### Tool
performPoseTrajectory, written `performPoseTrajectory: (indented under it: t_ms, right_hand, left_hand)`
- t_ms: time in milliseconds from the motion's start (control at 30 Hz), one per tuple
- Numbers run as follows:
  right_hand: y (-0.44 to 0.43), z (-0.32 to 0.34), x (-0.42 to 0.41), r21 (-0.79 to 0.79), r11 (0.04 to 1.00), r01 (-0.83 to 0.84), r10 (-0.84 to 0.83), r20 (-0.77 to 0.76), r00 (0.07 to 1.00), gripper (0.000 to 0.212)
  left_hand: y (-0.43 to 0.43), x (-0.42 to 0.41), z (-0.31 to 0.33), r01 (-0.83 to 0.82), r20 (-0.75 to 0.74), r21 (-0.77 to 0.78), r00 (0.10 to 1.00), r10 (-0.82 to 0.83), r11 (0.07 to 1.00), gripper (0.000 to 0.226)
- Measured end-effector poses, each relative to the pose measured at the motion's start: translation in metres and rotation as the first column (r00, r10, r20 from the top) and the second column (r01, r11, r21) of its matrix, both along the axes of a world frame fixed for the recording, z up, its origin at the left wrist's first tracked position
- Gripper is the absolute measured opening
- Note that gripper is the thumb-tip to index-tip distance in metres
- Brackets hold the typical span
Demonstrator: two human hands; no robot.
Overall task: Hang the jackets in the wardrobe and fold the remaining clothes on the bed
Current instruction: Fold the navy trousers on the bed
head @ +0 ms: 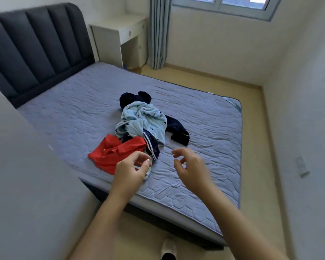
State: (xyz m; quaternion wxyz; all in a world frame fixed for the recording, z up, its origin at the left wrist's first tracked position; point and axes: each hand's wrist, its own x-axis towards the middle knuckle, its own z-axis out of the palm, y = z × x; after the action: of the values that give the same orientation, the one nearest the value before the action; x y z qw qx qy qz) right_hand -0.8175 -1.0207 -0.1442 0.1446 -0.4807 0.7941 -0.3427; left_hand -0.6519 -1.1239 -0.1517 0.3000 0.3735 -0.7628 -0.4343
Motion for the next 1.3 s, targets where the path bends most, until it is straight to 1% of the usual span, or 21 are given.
performPoseTrajectory:
  t_ms: [167, 267, 333, 367, 467, 533, 667, 733, 767, 833, 867, 900, 933, 1000, 1033, 1067, 1100, 1167, 1200, 1233, 1300]
  right_hand:
    - [-0.085, -0.063, -0.073, 0.202, 0.979, -0.034, 0.008, 0.126, 0.992, 0.021]
    - [-0.130, -0.124, -0.107, 0.313, 0.950, 0.000, -0.086, 0.262, 0.961, 0.015]
    - [-0.155, -0.172, -0.124, 0.392, 0.919, 0.028, -0.180, 0.354, 0.918, 0.014]
    - [-0.166, -0.196, -0.131, 0.427, 0.903, 0.037, -0.216, 0.379, 0.900, 0.014]
    - [-0.198, -0.266, -0.147, 0.509, 0.859, 0.060, -0.320, 0.441, 0.838, 0.015]
    - [-0.218, -0.308, -0.153, 0.551, 0.831, 0.082, -0.395, 0.479, 0.784, 0.018]
    - [-0.251, -0.385, -0.157, 0.620, 0.782, 0.063, -0.443, 0.483, 0.755, 0.016]
    - [-0.268, -0.415, -0.157, 0.654, 0.754, 0.062, -0.462, 0.460, 0.758, 0.020]
    - [-0.276, -0.430, -0.157, 0.664, 0.744, 0.068, -0.465, 0.443, 0.767, 0.026]
    - [-0.293, -0.456, -0.155, 0.656, 0.747, 0.112, -0.458, 0.384, 0.802, 0.049]
    - [-0.302, -0.466, -0.154, 0.629, 0.764, 0.145, -0.448, 0.354, 0.821, 0.063]
    - [-0.311, -0.474, -0.152, 0.582, 0.794, 0.178, -0.437, 0.341, 0.833, 0.076]
    - [-0.322, -0.481, -0.152, 0.523, 0.829, 0.199, -0.418, 0.341, 0.842, 0.086]
    - [-0.344, -0.497, -0.154, 0.439, 0.876, 0.200, -0.372, 0.352, 0.859, 0.096]
    - [-0.354, -0.506, -0.155, 0.439, 0.877, 0.192, -0.365, 0.352, 0.862, 0.093]
    - [-0.362, -0.513, -0.157, 0.470, 0.864, 0.181, -0.363, 0.332, 0.871, 0.084]
    - [-0.367, -0.520, -0.158, 0.519, 0.838, 0.167, -0.352, 0.282, 0.893, 0.068]
    - [-0.365, -0.529, -0.166, 0.583, 0.794, 0.170, -0.271, 0.090, 0.958, 0.033]
    - [-0.356, -0.530, -0.174, 0.606, 0.773, 0.190, -0.231, -0.009, 0.973, 0.021]
    - [-0.343, -0.530, -0.186, 0.638, 0.740, 0.214, -0.203, -0.091, 0.975, 0.016]
    - [-0.307, -0.526, -0.217, 0.740, 0.614, 0.277, -0.194, -0.199, 0.961, 0.023]
  left_hand:
    - [-0.075, -0.058, -0.076, -0.082, 0.076, 0.150, 0.995, 0.072, 0.985, 0.021]
    - [-0.121, -0.084, -0.141, -0.109, 0.167, 0.269, 0.984, 0.065, 0.957, 0.020]
    - [-0.147, -0.095, -0.192, -0.116, 0.264, 0.380, 0.965, 0.013, 0.918, 0.018]
    - [-0.159, -0.098, -0.217, -0.116, 0.311, 0.403, 0.950, -0.016, 0.908, 0.017]
    - [-0.199, -0.111, -0.280, -0.106, 0.421, 0.434, 0.902, -0.098, 0.895, 0.017]
    - [-0.227, -0.127, -0.314, -0.088, 0.441, 0.458, 0.886, -0.141, 0.884, 0.016]
    - [-0.275, -0.159, -0.374, -0.030, 0.474, 0.432, 0.858, -0.198, 0.902, 0.019]
    - [-0.295, -0.168, -0.402, 0.047, 0.546, 0.372, 0.796, -0.259, 0.927, 0.014]
    - [-0.305, -0.171, -0.415, 0.109, 0.610, 0.293, 0.744, -0.274, 0.950, 0.012]
    - [-0.320, -0.175, -0.441, 0.255, 0.731, 0.024, 0.655, -0.191, 0.967, 0.023]
    - [-0.327, -0.177, -0.452, 0.316, 0.755, -0.104, 0.642, -0.132, 0.943, 0.032]
    - [-0.332, -0.181, -0.462, 0.373, 0.776, -0.175, 0.622, -0.105, 0.911, 0.043]
    - [-0.336, -0.184, -0.472, 0.439, 0.808, -0.193, 0.578, -0.111, 0.877, 0.053]
    - [-0.341, -0.187, -0.495, 0.587, 0.896, -0.123, 0.413, -0.165, 0.800, 0.071]
    - [-0.342, -0.187, -0.507, 0.635, 0.924, -0.081, 0.336, -0.181, 0.768, 0.076]
    - [-0.343, -0.186, -0.518, 0.663, 0.940, -0.059, 0.289, -0.181, 0.746, 0.077]
    - [-0.344, -0.184, -0.527, 0.678, 0.949, -0.058, 0.265, -0.169, 0.733, 0.075]
    - [-0.343, -0.177, -0.537, 0.691, 0.952, -0.087, 0.270, -0.145, 0.718, 0.073]
    - [-0.342, -0.174, -0.538, 0.696, 0.948, -0.099, 0.282, -0.145, 0.711, 0.074]
    - [-0.341, -0.170, -0.539, 0.707, 0.942, -0.117, 0.301, -0.146, 0.698, 0.075]
    - [-0.341, -0.162, -0.538, 0.719, 0.930, -0.172, 0.344, -0.129, 0.674, 0.076]
